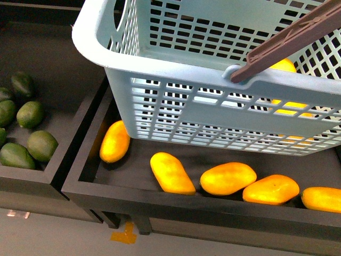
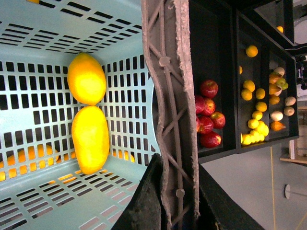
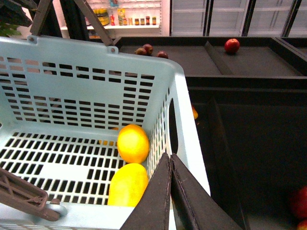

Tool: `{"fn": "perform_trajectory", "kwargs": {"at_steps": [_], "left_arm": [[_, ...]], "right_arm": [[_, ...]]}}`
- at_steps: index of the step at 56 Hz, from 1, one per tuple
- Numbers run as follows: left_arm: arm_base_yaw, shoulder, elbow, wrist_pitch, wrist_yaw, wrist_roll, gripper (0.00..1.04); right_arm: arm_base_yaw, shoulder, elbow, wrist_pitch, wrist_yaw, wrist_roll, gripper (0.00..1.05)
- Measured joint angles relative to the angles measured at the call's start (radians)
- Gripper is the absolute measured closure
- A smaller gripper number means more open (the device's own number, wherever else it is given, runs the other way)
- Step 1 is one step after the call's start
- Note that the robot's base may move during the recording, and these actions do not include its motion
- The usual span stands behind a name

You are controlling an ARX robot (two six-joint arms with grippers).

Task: Pick lemon and mango into basket

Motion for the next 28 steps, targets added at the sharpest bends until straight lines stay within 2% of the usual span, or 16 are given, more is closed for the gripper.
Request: {"fn": "perform_trajectory", "kwargs": {"at_steps": [28], "left_arm": [[0.000, 0.000, 0.000, 0.000, 0.002, -0.001, 0.97]], "right_arm": [[0.000, -0.287, 0.000, -0.267, 0.000, 0.000, 1.03]]}}
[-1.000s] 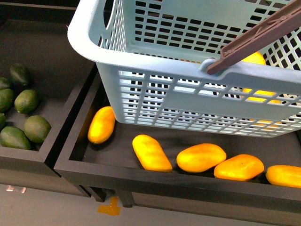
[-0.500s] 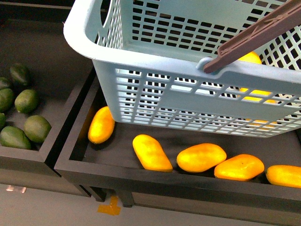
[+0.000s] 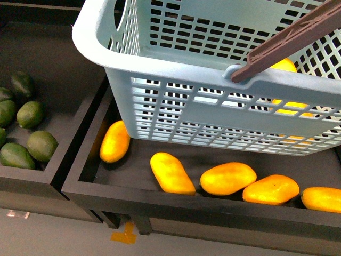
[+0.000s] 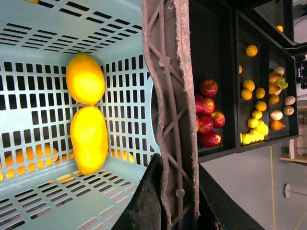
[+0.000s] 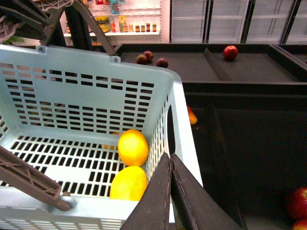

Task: Pick lemon and mango into basket

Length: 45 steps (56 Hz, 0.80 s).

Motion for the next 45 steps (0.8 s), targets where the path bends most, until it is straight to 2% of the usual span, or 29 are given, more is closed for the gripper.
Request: {"fn": "perform_trajectory", "kwargs": {"at_steps": [36, 42, 45], "left_arm": [[0.000, 0.000, 0.000, 0.000, 0.000, 0.000, 0.97], [0.000, 0.000, 0.000, 0.000, 0.001, 0.000, 0.97], [0.001, 0.000, 0.000, 0.000, 0.000, 0.000, 0.97]], "right_arm": [[0.000, -0.195, 0.000, -0.193, 0.000, 0.000, 1.03], [0.002, -0.315, 0.000, -0.347, 0.002, 0.000, 1.03], [0.002, -0.355, 0.000, -0.365, 0.000, 0.000, 1.03]]}}
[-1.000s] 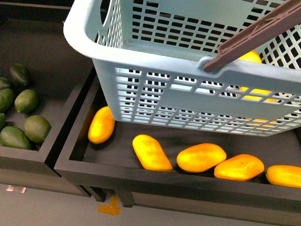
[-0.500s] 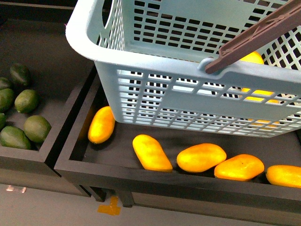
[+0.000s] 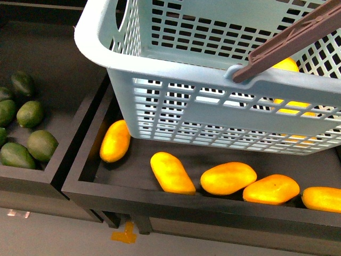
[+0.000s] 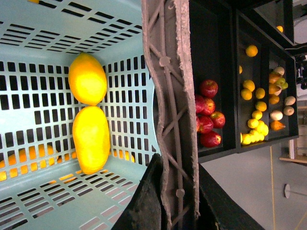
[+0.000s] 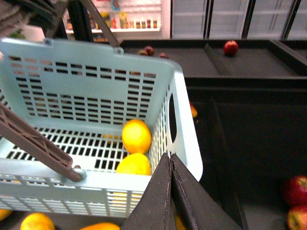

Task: Pick lemon and mango into basket

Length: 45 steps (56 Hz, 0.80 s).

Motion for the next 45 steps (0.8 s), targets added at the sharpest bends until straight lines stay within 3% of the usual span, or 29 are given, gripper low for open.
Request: {"fn": "perform_trajectory", "kwargs": {"at_steps": [11, 41, 45], "left_arm": [[0.000, 0.000, 0.000, 0.000, 0.000, 0.000, 0.97], [0.000, 0.000, 0.000, 0.000, -0.001, 0.000, 0.97], [0.000, 0.000, 0.000, 0.000, -0.001, 0.000, 0.97]], "right_arm": [[0.000, -0.012, 0.000, -0.006, 0.000, -0.002, 1.01], [0.000, -0.013, 0.000, -0.006, 0.000, -0.002, 0.11], [0.000, -0.013, 0.000, -0.006, 0.000, -0.002, 0.08]]}}
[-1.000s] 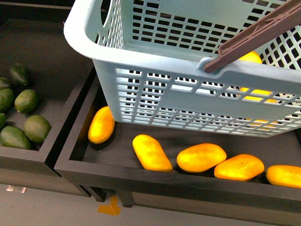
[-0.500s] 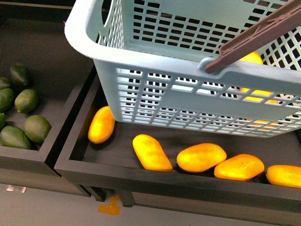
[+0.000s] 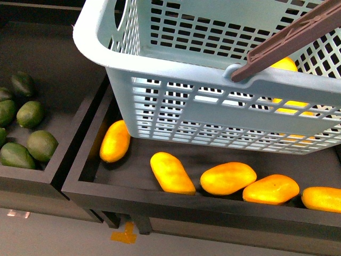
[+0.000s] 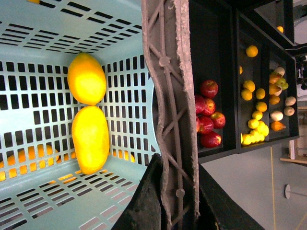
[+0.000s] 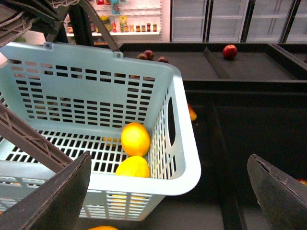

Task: Pick lemon and mango into basket

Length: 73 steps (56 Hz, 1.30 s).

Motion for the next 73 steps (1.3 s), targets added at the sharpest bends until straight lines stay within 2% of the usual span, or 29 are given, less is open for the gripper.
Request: {"fn": "perform_trajectory", "kwargs": {"at_steps": [20, 48, 73], "left_arm": [[-0.014, 0.000, 0.000, 0.000, 0.026, -0.007, 0.97], [0.002, 0.000, 0.000, 0.000, -0.014, 0.005, 0.97], [-0.002, 0.000, 0.000, 0.000, 0.003, 0.001, 0.97]], "right_arm": [[0.000, 0.000, 0.000, 0.000, 0.003, 0.000, 0.09], [0.001, -0.002, 0.000, -0.003, 0.002, -0.001, 0.09], [0.002, -0.001, 0.000, -0.003, 0.001, -0.001, 0.09]]}}
